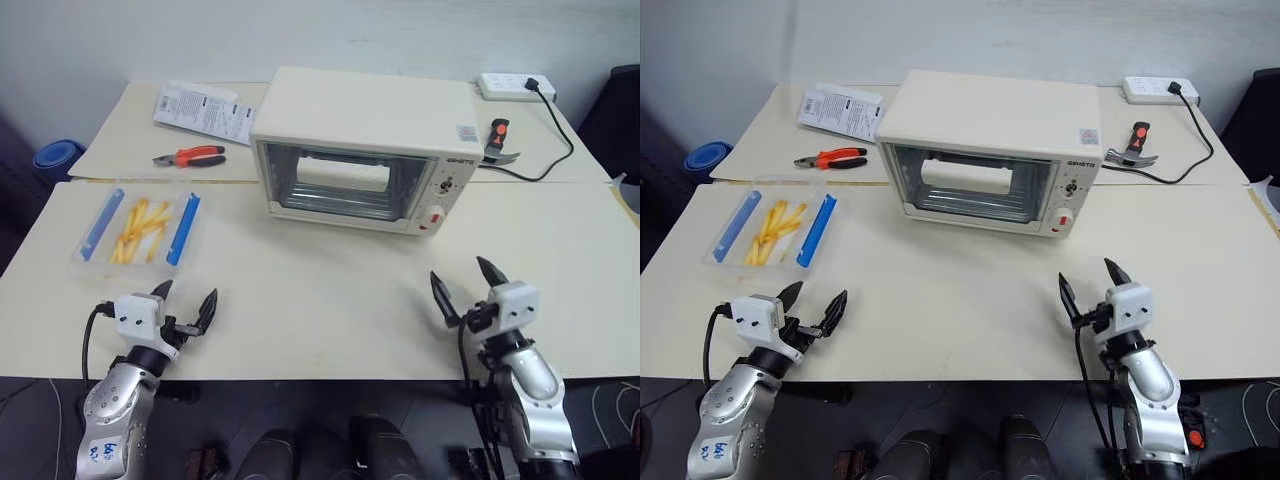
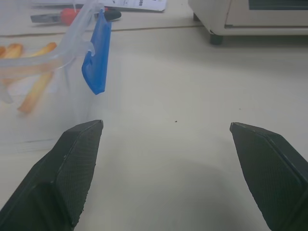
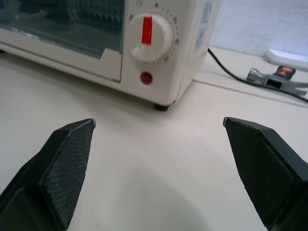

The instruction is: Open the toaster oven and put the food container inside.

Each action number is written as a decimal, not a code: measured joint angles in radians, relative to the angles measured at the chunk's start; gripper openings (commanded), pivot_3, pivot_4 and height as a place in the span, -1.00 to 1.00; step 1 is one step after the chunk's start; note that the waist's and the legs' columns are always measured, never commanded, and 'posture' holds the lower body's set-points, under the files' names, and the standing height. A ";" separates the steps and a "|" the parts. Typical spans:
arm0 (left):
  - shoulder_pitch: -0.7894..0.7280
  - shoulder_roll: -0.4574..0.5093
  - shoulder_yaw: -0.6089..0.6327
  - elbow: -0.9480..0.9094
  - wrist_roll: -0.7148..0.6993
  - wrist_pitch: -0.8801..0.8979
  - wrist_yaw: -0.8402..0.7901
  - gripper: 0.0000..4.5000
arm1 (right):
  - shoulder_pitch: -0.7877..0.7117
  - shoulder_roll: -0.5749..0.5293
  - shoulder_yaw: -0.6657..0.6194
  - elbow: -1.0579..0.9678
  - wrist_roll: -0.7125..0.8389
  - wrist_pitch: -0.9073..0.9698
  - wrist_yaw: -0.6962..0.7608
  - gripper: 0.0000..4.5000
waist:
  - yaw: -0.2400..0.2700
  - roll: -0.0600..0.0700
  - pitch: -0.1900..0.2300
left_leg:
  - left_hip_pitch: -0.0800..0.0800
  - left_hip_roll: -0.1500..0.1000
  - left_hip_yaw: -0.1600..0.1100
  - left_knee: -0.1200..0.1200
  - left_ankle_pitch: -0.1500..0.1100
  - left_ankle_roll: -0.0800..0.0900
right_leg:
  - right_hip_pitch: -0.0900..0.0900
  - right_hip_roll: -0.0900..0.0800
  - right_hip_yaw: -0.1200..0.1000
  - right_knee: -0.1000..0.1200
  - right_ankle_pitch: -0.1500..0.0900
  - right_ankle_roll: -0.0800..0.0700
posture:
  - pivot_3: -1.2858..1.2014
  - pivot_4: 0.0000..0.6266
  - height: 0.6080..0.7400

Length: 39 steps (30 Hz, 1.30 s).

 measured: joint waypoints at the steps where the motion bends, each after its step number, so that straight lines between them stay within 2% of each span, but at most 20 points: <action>1: 0.000 0.006 -0.001 0.000 0.005 -0.002 -0.002 1.00 | 0.003 0.001 0.000 -0.003 0.000 0.001 0.000 0.98 | 0.000 0.000 0.000 | 0.000 0.000 0.000 0.000 0.000 0.000 | 0.000 0.000 0.000 0.000 0.000 0.000 | 0.03 -0.52 1.00; 3: -0.009 0.010 -0.002 0.000 0.012 -0.006 -0.005 1.00 | 0.004 0.001 0.000 -0.014 0.002 0.005 0.001 0.98 | -0.001 0.000 0.000 | 0.000 0.000 0.000 0.000 0.000 0.000 | 0.000 0.000 0.000 0.000 0.000 0.000 | 0.03 -0.52 1.00; 6: -0.029 0.038 -0.011 -0.024 -0.122 0.070 -0.115 1.00 | -0.007 -0.021 0.028 -0.097 0.059 0.079 0.053 0.98 | -0.003 0.001 0.000 | 0.000 0.001 0.000 0.000 0.000 0.000 | -0.001 0.000 0.000 0.000 0.000 0.000 | 0.03 -0.52 1.00; 9: -0.064 0.203 -0.025 -0.098 -0.246 0.168 -0.284 1.00 | -0.080 -0.122 0.082 -0.241 0.170 0.227 0.165 0.98 | -0.006 0.002 0.001 | 0.000 0.001 0.000 0.000 0.000 0.000 | 0.000 0.000 0.000 0.000 0.000 0.000 | 0.03 -0.52 1.00; 12: -0.152 0.367 0.051 -0.107 -0.356 0.250 -0.409 1.00 | -0.215 -0.204 0.104 -0.339 0.289 0.402 0.236 0.98 | -0.005 0.003 0.002 | 0.000 0.002 -0.001 -0.001 0.000 0.000 | 0.000 0.001 -0.001 -0.001 -0.001 -0.001 | 0.03 -0.52 1.00; 15: -0.211 0.438 0.102 -0.106 -0.446 0.324 -0.472 1.00 | -0.329 -0.220 0.130 -0.350 0.338 0.520 0.257 0.98 | -0.003 0.003 0.002 | -0.001 0.002 -0.002 -0.002 0.000 0.000 | 0.000 0.000 -0.002 -0.003 -0.001 -0.002 | 0.03 -0.52 1.00; 20: -0.278 0.422 0.111 -0.101 -0.514 0.399 -0.450 1.00 | -0.484 -0.205 0.168 -0.255 0.329 0.607 0.268 0.98 | -0.003 0.003 0.002 | -0.003 0.001 -0.003 -0.002 -0.002 0.002 | -0.001 -0.001 -0.003 -0.006 -0.001 -0.001 | 0.03 -0.52 1.00; 28: -0.246 0.369 0.086 -0.151 -0.521 0.436 -0.401 1.00 | -0.549 -0.153 0.202 -0.176 0.304 0.608 0.339 0.98 | -0.006 0.003 0.002 | -0.003 0.001 -0.002 -0.001 -0.002 0.002 | -0.002 -0.001 -0.003 -0.005 0.000 -0.001 | 0.03 -0.52 1.00; 34: -0.244 0.369 0.090 -0.151 -0.521 0.436 -0.393 1.00 | -0.508 -0.149 0.202 -0.230 0.315 0.607 0.377 0.98 | -0.003 0.003 0.002 | -0.003 0.001 -0.003 0.000 -0.001 0.001 | -0.001 -0.001 -0.003 -0.004 0.000 -0.001 | 0.03 -0.52 1.00; 39: -0.247 0.369 0.090 -0.150 -0.535 0.442 -0.418 1.00 | -0.467 -0.157 0.184 -0.208 0.312 0.664 0.342 0.98 | -0.002 0.003 0.002 | -0.003 0.000 -0.003 0.000 -0.001 0.001 | -0.001 -0.001 -0.003 -0.004 0.000 -0.001 | 0.03 -0.52 1.00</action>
